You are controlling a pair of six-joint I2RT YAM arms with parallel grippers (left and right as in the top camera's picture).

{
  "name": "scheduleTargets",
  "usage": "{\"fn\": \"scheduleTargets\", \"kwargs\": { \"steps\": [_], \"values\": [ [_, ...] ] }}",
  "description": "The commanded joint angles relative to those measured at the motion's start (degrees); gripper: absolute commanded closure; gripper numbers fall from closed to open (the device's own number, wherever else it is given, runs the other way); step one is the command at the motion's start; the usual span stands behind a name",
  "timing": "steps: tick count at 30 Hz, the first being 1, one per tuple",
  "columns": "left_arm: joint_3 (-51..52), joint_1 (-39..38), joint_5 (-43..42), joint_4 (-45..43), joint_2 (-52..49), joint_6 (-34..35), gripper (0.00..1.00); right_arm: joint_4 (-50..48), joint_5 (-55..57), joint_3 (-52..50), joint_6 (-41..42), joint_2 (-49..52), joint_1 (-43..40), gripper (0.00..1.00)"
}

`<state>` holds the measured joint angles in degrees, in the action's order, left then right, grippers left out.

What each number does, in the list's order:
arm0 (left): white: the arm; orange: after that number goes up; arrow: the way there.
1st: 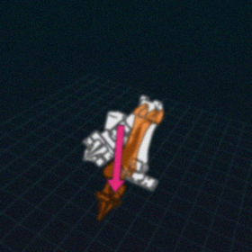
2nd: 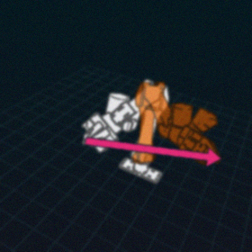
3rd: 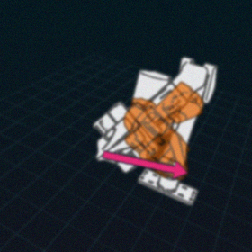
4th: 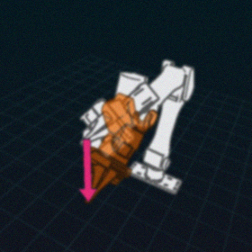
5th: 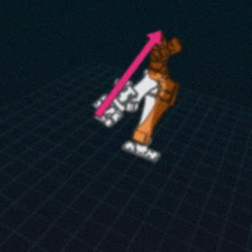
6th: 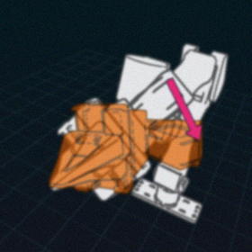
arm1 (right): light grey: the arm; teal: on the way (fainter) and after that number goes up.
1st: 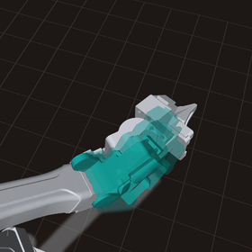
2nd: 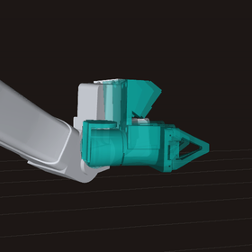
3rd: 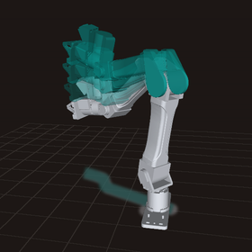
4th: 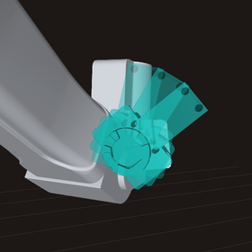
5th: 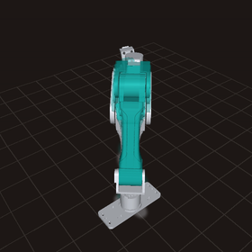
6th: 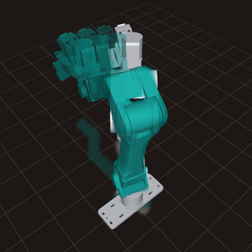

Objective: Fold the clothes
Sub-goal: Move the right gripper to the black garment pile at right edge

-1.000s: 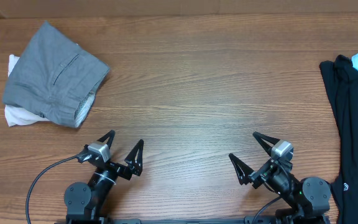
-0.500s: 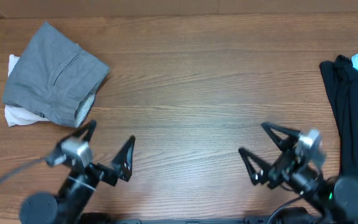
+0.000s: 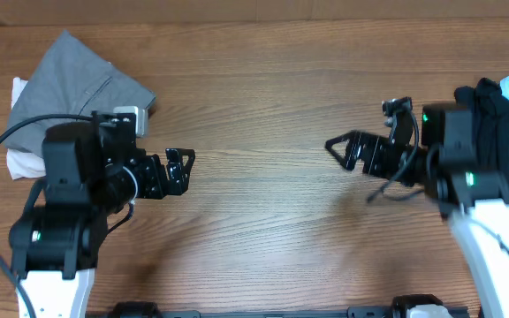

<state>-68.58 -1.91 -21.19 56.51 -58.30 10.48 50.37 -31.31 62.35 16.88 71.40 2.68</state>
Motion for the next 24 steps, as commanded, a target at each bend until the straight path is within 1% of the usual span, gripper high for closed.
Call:
{"fn": "scheduleTargets", "kwargs": {
  "steps": [1, 2, 4, 8, 10, 13, 15, 18, 21, 24],
  "values": [
    [-1.77, -0.37, -0.28, 1.73, -1.66, -1.70, 0.00, 4.79, 15.15, 7.98, 2.75, 7.74, -5.55, 0.00],
    [-1.77, -0.37, -0.26, 2.43, -2.01, -1.70, 0.00, 6.95, 19.23, 10.88, 2.75, 10.45, -7.78, 0.00],
    [-1.77, -0.37, -0.20, 3.56, -2.45, -1.73, 0.00, 9.18, 23.54, 15.54, 2.75, 14.19, -11.30, 0.00],
    [-1.77, -0.37, -0.22, 3.72, -2.60, -1.70, 0.00, 10.67, 25.27, 21.53, 2.93, 18.34, -18.21, 0.00],
    [-1.77, -0.37, -0.22, 3.80, -2.60, -1.73, 0.00, 10.51, 26.21, 21.66, 2.91, 18.53, -21.99, 0.00],
    [-1.77, -0.37, -0.07, 4.85, -2.60, -1.73, 0.00, 13.33, 32.35, 21.62, 3.65, 18.53, -27.69, 0.00],
    [-1.77, -0.37, 0.87, 5.88, -2.64, -1.73, 0.00, 14.56, 32.54, 21.57, 7.15, 18.53, -31.65, 0.00],
    [-1.77, -0.37, 2.14, 6.49, -2.67, -1.73, 0.00, 13.44, 32.74, 20.79, 8.72, 18.67, -36.76, 0.00],
    [-1.77, -0.37, 2.34, 6.47, -2.67, -1.75, 0.00, 9.97, 32.76, 18.53, 8.72, 19.08, -39.74, 0.00],
    [-1.77, -0.37, 2.69, 6.47, -2.71, -1.77, 0.00, 8.15, 33.42, 16.02, 8.68, 20.13, -40.19, 0.00]
  ]
}}
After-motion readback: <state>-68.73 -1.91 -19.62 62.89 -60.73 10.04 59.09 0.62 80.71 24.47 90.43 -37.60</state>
